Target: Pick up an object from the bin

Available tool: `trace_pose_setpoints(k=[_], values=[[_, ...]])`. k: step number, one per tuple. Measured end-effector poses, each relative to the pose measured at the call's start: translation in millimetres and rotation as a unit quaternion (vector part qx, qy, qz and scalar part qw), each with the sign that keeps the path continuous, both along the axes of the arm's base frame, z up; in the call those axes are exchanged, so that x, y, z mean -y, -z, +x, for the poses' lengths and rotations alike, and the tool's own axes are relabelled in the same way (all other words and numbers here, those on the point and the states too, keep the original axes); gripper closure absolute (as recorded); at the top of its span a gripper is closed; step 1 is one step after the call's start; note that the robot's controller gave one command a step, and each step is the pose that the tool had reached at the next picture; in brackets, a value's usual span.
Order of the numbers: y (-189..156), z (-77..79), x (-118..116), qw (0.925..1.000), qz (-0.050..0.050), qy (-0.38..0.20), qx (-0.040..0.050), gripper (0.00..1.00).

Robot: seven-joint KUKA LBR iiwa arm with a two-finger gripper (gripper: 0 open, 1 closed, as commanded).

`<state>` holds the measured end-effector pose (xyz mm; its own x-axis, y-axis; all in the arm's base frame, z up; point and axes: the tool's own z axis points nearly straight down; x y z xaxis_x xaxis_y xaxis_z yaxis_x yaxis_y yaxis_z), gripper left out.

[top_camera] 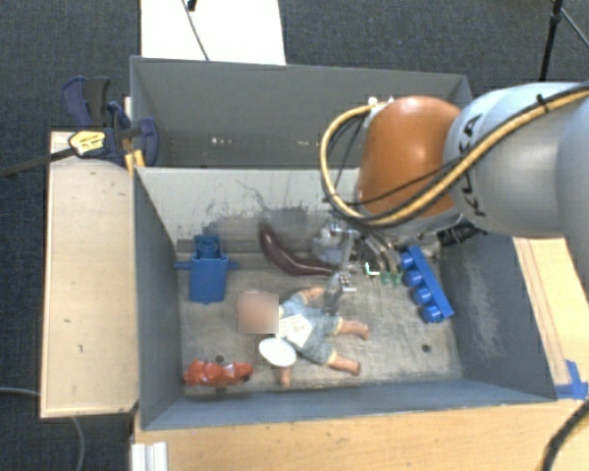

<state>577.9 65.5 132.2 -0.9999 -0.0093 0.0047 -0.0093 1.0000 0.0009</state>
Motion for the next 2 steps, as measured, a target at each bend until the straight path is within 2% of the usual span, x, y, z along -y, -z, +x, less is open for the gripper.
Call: trace_pose_setpoints(k=[1, 2], values=[[-3.9, 2.0, 0.2, 1.0, 0.0, 0.001, 0.0038, 0.0], [43.8, -13.9, -22.2, 0.9999, 0.0, -0.015, 0.008, 0.0]])
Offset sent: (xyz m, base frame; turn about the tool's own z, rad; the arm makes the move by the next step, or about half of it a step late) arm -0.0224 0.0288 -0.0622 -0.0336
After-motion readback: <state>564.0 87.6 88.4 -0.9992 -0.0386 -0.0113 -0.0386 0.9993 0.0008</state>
